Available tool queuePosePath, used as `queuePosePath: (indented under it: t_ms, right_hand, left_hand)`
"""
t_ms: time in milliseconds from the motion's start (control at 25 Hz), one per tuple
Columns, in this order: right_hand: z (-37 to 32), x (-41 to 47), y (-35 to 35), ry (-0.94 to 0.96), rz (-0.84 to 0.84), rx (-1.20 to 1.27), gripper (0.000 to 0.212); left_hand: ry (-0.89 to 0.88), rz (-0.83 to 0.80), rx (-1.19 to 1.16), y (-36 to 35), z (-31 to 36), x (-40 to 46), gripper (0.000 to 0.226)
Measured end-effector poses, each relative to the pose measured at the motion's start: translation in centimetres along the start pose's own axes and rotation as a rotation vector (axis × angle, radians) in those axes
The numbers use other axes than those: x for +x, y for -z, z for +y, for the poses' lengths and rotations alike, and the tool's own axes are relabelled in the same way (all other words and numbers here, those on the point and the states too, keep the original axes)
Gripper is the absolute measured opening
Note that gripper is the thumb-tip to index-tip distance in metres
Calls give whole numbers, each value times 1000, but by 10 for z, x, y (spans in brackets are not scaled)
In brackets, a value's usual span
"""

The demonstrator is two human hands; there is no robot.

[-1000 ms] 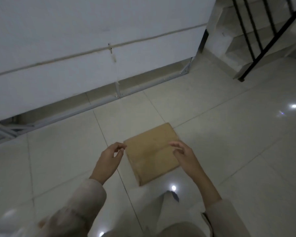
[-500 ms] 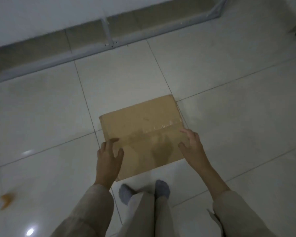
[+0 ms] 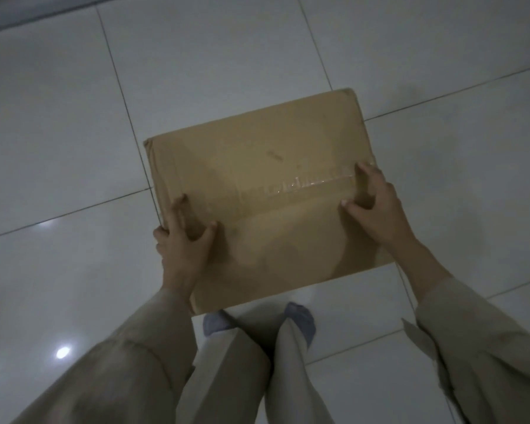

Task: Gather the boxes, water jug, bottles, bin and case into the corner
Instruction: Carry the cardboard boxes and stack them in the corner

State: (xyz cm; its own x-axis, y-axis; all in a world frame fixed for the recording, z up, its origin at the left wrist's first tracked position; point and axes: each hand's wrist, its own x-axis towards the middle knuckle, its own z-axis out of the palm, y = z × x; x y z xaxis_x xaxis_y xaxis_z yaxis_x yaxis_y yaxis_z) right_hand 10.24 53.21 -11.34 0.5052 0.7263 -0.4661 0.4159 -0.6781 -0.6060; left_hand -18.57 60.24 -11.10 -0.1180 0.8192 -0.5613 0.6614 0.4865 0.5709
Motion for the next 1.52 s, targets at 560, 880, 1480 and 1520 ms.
queuePosePath:
  t_ms: [560, 880, 1480, 1520]
  right_hand:
    - [-238, -100, 100, 297, -15, 12, 66]
    - [-406, -232, 156, 712, -102, -53, 61]
    - [-502, -633, -18, 1295, -677, -5, 50]
    - [-500, -665, -39, 1314, -723, -21, 49]
  left_hand:
    - [-54, 258, -178, 234, 94, -88, 68]
    - [-111, 678, -346, 385, 97, -268, 64]
    - [399, 1376, -559, 518, -151, -653, 74]
    - [440, 1418, -562, 520, -174, -678, 70]
